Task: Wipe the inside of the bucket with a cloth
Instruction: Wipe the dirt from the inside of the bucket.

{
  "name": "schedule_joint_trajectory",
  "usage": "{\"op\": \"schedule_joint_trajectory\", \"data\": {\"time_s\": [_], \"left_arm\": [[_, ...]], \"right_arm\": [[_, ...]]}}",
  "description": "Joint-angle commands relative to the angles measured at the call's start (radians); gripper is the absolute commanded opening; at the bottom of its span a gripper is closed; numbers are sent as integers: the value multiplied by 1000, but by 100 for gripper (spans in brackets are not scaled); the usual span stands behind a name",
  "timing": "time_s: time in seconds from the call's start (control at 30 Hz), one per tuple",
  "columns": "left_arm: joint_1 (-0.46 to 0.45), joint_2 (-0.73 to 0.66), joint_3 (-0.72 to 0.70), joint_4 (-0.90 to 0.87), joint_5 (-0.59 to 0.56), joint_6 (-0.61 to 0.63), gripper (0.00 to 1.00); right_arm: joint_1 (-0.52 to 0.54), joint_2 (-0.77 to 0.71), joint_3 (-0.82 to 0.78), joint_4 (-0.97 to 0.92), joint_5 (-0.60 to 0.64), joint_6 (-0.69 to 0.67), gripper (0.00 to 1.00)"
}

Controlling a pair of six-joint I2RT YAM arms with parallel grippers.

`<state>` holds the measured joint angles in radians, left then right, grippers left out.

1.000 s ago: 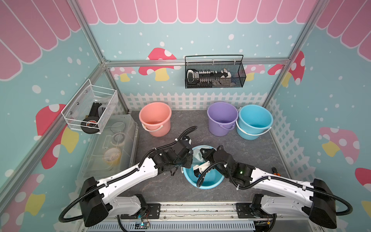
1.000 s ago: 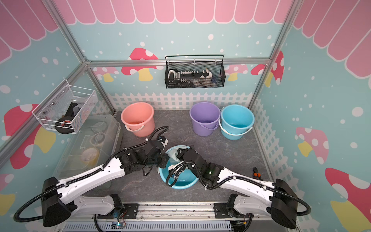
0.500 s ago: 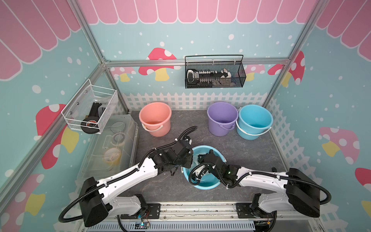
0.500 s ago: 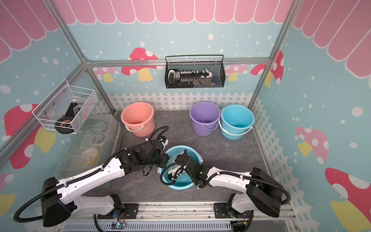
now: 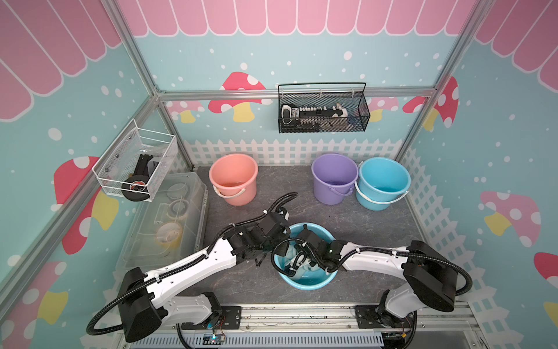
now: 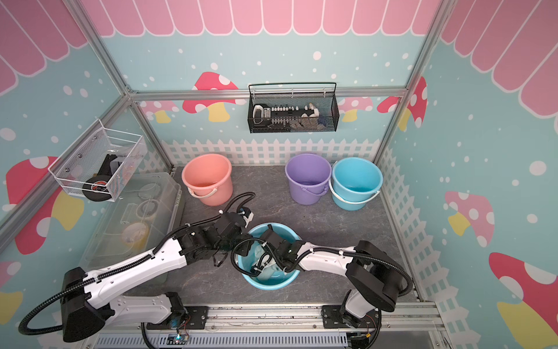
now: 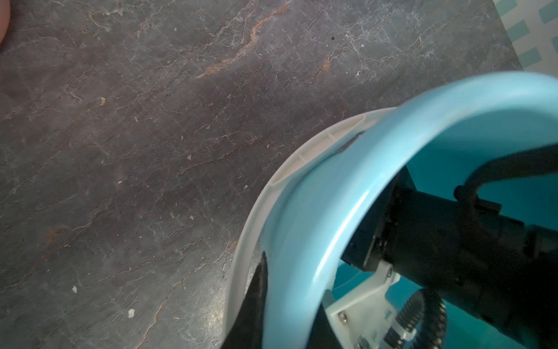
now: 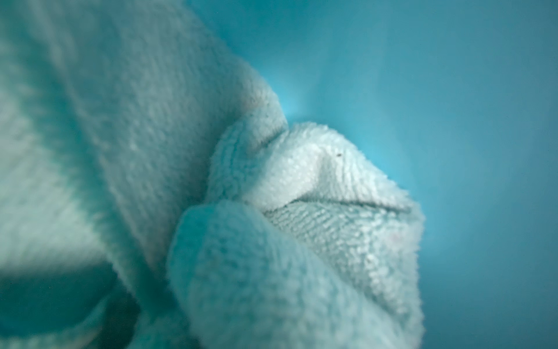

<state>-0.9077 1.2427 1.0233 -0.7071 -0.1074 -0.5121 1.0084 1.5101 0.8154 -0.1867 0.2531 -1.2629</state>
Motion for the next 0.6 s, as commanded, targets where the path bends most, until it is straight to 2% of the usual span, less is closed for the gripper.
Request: {"op": "schedule_joint_trajectory", "data": {"time_s": [0.0,0.23,0.4,0.57], "left_arm": [[4,-23,3,27,-57,-27,0],[4,-5,2,28,-55,-32,0],[4,1,6,33,-45,-34,0],[4,-7,3,33,-49,-28,0]], "right_arm": [[11,-89,73,-219,-8,63,0],[20,-264,170,-481,61,27,0],[42,-323,248,-590,191,-37,0],[61,-310,296,-620,356,-139,0]]}}
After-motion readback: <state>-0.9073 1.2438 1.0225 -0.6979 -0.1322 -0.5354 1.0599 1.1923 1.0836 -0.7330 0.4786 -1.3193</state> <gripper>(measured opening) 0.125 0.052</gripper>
